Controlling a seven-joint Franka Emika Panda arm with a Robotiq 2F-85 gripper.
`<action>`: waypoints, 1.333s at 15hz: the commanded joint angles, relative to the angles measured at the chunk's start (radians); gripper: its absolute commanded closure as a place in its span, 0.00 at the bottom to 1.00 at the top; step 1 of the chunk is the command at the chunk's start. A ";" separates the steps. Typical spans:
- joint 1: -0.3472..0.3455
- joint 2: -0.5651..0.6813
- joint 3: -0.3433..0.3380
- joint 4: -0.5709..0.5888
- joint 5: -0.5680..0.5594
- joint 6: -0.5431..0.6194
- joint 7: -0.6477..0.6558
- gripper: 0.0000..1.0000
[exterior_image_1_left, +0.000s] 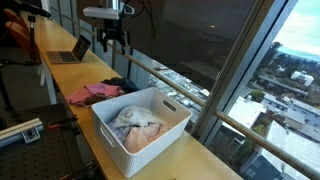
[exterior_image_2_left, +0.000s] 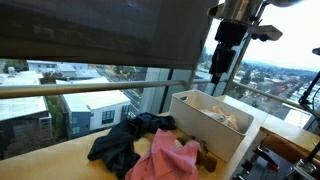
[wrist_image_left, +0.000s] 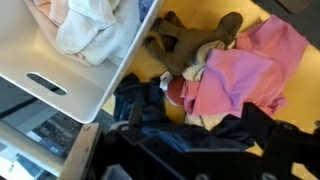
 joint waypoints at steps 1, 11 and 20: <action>0.031 0.072 0.030 -0.034 -0.004 0.075 0.020 0.00; 0.120 0.288 0.043 -0.059 -0.142 0.303 0.028 0.00; 0.143 0.553 -0.006 0.063 -0.192 0.353 0.029 0.00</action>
